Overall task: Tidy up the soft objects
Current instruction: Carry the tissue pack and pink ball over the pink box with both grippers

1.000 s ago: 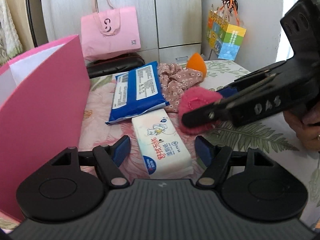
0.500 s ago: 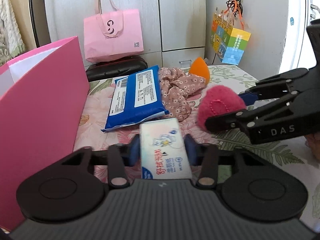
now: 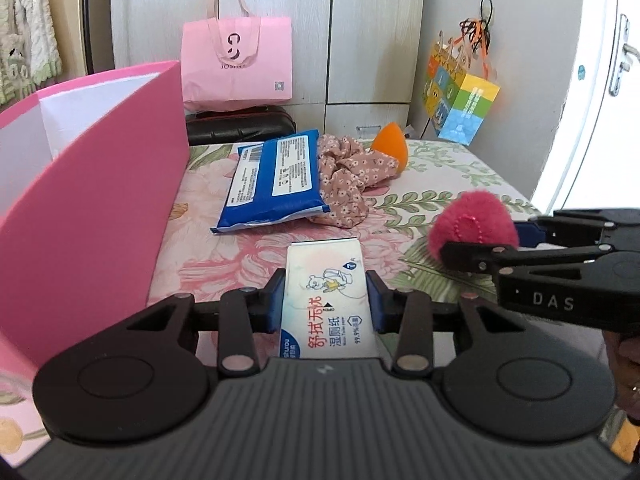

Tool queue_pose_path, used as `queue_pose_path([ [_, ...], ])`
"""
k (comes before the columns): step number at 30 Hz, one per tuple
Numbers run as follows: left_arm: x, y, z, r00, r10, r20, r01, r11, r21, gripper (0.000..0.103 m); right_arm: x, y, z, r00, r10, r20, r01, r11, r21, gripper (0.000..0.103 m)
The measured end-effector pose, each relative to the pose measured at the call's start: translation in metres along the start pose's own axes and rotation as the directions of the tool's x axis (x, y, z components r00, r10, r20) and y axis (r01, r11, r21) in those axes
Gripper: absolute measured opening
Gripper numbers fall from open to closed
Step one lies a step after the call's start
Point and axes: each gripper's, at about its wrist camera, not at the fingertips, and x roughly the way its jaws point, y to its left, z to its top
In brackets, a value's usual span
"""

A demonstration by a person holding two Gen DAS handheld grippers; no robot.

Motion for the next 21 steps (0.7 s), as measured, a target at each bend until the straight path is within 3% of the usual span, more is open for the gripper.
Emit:
queue_pose_path([
  [9, -0.039, 0.003, -0.006, 0.998, -0.056, 0.033, 0.057, 0.998, -0.014, 0.039, -0.036, 0.001, -0.022, 0.999, -0.052, 0.010, 0.050, 0.991, 0.125, 0.044],
  [16, -0.059, 0.010, -0.021, 0.995, -0.104, 0.005, 0.104, 0.994, -0.037, 0.039, -0.056, 0.028, -0.031, 0.999, -0.049, 0.017, 0.047, 0.994, 0.101, 0.044],
  [21, -0.075, 0.019, -0.030, 0.994, -0.110, 0.004, 0.110, 0.993, -0.054, 0.039, -0.068, 0.050, -0.033, 1.000, -0.003, 0.022, 0.002, 0.998, 0.066, 0.044],
])
